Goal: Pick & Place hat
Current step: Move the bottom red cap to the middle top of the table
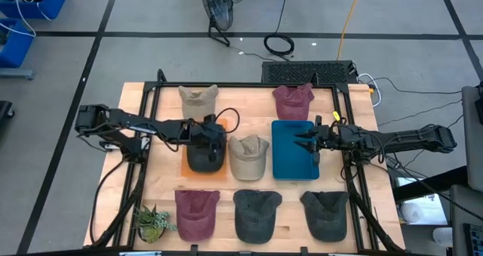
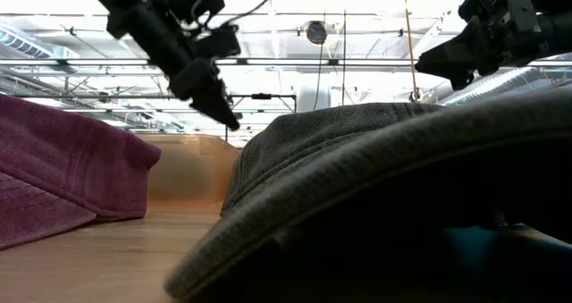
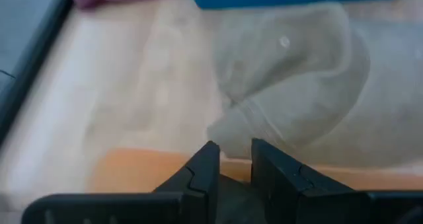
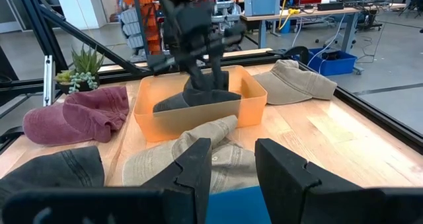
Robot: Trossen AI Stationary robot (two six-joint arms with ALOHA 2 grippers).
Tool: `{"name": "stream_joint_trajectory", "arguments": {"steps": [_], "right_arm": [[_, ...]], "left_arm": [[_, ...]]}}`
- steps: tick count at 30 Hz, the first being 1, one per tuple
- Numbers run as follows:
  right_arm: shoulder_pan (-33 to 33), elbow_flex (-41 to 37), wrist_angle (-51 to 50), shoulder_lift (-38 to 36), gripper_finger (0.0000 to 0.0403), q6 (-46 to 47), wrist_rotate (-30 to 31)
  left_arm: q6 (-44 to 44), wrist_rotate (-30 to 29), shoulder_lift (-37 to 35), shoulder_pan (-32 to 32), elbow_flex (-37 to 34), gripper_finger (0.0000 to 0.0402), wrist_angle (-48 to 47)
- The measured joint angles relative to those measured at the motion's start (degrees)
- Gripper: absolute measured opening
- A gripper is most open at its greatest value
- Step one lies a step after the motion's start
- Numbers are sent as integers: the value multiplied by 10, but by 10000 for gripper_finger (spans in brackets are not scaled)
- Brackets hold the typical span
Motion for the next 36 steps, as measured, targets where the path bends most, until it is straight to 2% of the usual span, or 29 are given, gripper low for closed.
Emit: {"name": "stream_joint_trajectory", "arguments": {"steps": [7,10,14,16,19,21,22,25,36], "right_arm": [[0,0,-12,0,105,0,0],[0,0,-13,0,105,0,0],[0,0,-11,0,105,1,0],[0,0,-11,0,105,4,0],[0,0,-11,0,105,4,0],[0,0,-11,0,105,4,0],[0,0,-10,0,105,4,0],[0,0,-6,0,105,14,0],[0,0,14,4,105,31,-1]], "left_arm": [[-38,-14,-64,0,49,93,-160],[-46,-17,-90,-3,53,93,-201],[-82,-56,-119,1,53,93,-244],[-111,-26,-131,4,52,93,-271],[-129,95,-146,-4,52,93,-298],[-143,149,-153,-25,52,93,-291],[-153,152,-157,-39,52,93,-290],[-175,135,-159,-90,53,93,-253],[-279,85,-158,-244,52,93,-225]]}}
